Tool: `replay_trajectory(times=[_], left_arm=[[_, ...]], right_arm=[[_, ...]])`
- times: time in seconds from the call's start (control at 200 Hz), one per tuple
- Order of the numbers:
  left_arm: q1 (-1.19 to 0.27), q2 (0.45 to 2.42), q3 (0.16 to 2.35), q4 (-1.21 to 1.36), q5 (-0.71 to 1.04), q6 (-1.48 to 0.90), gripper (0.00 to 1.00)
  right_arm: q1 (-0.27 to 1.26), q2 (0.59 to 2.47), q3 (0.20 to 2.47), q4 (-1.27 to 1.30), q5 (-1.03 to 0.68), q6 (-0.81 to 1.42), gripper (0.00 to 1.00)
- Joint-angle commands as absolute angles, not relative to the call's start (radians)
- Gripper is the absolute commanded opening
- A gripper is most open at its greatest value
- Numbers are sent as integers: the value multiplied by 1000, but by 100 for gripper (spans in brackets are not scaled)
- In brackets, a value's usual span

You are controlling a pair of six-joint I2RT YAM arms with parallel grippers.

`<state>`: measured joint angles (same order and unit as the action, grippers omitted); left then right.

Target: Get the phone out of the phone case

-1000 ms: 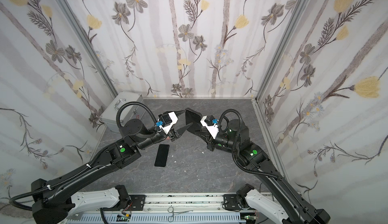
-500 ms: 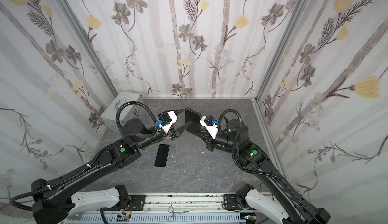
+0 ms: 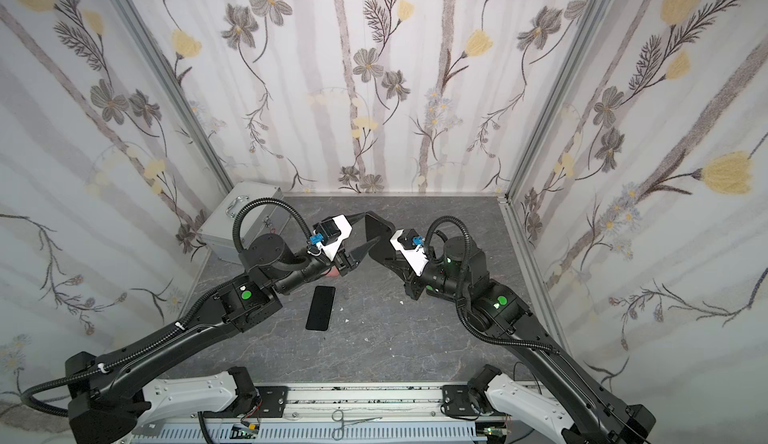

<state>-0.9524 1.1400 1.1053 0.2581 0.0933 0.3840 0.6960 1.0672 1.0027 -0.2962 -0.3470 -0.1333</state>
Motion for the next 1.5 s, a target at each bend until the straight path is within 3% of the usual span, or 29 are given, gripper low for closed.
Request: replay_trajectory(times=[0.0, 0.605, 0.799, 1.224, 1.494], left_arm=[[-954, 1146, 1099, 247, 181, 365, 60], [-952, 1143, 1095, 246, 196, 347, 64], [-947, 1138, 1086, 247, 226, 337, 59], [-851, 1109, 1054, 250, 652, 180, 50], [-844, 1136, 1048, 248, 724, 152, 49]], right_arm=[[719, 1068, 1010, -258, -513, -268, 0], [744, 1052, 996, -271, -507, -288, 0], [746, 1040, 988, -236, -506, -268, 0], [729, 989, 1042, -195, -557, -237, 0], [724, 998, 1066, -199, -581, -233, 0]])
